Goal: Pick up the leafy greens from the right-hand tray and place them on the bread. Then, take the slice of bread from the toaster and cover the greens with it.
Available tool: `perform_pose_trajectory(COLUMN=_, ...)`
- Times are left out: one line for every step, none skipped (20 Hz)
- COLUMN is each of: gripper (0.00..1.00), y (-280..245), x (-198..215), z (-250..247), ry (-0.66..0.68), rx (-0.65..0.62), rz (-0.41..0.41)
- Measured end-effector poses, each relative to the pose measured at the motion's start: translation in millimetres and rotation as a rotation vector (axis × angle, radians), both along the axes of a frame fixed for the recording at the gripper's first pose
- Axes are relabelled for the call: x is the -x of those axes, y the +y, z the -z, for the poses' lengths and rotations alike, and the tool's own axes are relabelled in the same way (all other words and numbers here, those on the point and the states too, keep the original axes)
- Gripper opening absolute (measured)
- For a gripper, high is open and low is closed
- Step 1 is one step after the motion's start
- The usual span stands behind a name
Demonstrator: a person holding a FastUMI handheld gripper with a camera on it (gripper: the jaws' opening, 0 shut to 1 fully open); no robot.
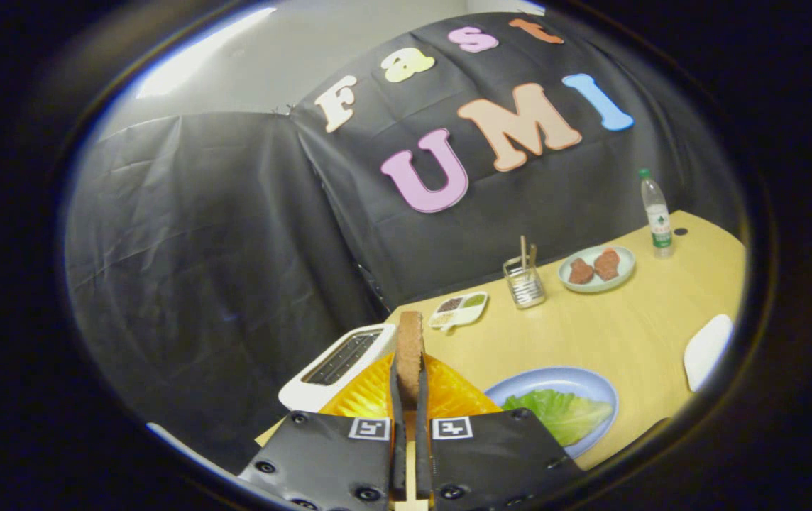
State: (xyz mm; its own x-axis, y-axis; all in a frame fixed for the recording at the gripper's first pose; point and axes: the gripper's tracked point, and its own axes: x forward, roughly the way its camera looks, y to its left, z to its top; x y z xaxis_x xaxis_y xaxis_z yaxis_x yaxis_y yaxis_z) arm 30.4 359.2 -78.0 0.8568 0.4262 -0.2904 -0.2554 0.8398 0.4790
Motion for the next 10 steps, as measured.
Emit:
perform_pose_trajectory(gripper=0.08, y=-8, x=0, z=11, ry=0.020, rx=-0.009, rz=0.011)
perform_pose_trajectory(gripper=0.08, y=-16, x=0, z=20, ry=0.043, rx=-0.026, rz=0.021)
perform_pose_trajectory(gripper=0.08, y=-21, x=1, z=31, ry=0.071, rx=-0.046, rz=0.022)
perform_pose_trajectory(gripper=0.08, y=-27, x=2, z=42, ry=0.107, rx=-0.067, rz=0.023)
perform_pose_trajectory(gripper=0.08, y=-32, x=1, z=51, ry=0.141, rx=-0.086, rz=0.024)
perform_pose_trajectory(gripper=0.08, y=-38, x=0, z=59, ry=0.164, rx=-0.097, rz=0.028)
perform_pose_trajectory(gripper=0.08, y=-47, x=-2, z=68, ry=0.179, rx=-0.089, rz=0.042)
perform_pose_trajectory(gripper=0.08, y=-54, x=-4, z=77, ry=0.190, rx=-0.069, rz=0.051)
perform_pose_trajectory(gripper=0.08, y=-60, x=-3, z=87, ry=0.204, rx=-0.047, rz=0.057)
perform_pose_trajectory(gripper=0.08, y=-65, x=-4, z=96, ry=0.222, rx=-0.025, rz=0.061)
